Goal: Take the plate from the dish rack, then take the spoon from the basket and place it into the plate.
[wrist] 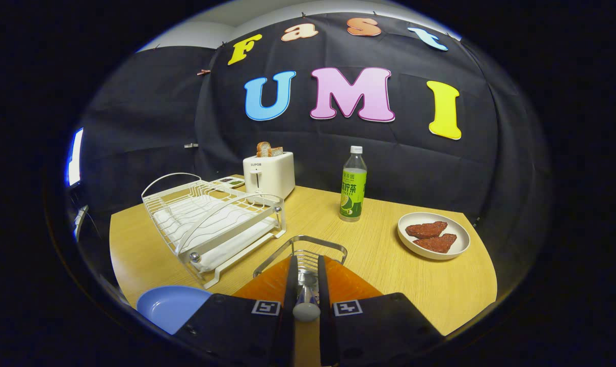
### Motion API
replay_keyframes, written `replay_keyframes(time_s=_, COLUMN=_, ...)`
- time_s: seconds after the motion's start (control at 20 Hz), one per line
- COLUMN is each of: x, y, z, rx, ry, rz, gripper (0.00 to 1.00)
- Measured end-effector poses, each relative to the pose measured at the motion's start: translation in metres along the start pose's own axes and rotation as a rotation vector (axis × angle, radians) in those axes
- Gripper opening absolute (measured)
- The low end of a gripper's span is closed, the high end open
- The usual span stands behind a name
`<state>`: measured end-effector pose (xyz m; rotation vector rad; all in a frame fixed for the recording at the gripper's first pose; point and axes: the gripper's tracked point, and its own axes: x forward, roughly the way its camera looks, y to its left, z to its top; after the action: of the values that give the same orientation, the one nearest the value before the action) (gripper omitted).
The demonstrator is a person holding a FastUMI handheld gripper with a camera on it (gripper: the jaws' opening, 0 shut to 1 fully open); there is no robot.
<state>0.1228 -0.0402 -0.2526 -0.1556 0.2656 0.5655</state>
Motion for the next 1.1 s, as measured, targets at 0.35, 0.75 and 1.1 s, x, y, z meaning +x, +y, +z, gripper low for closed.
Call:
replay_keyframes(time_s=0.35, x=-0.002, y=0.005, z=0.004, rx=0.029, ry=0.075, rz=0.033, gripper=0.19)
replay_keyframes(time_s=0.75, x=-0.04, y=0.004, z=0.063, rx=0.047, ry=0.045, rz=0.047, gripper=0.19)
replay_keyframes(time_s=1.1, x=-0.085, y=0.06, z=0.098, rx=0.063, ry=0.023, rz=0.2, gripper=0.19)
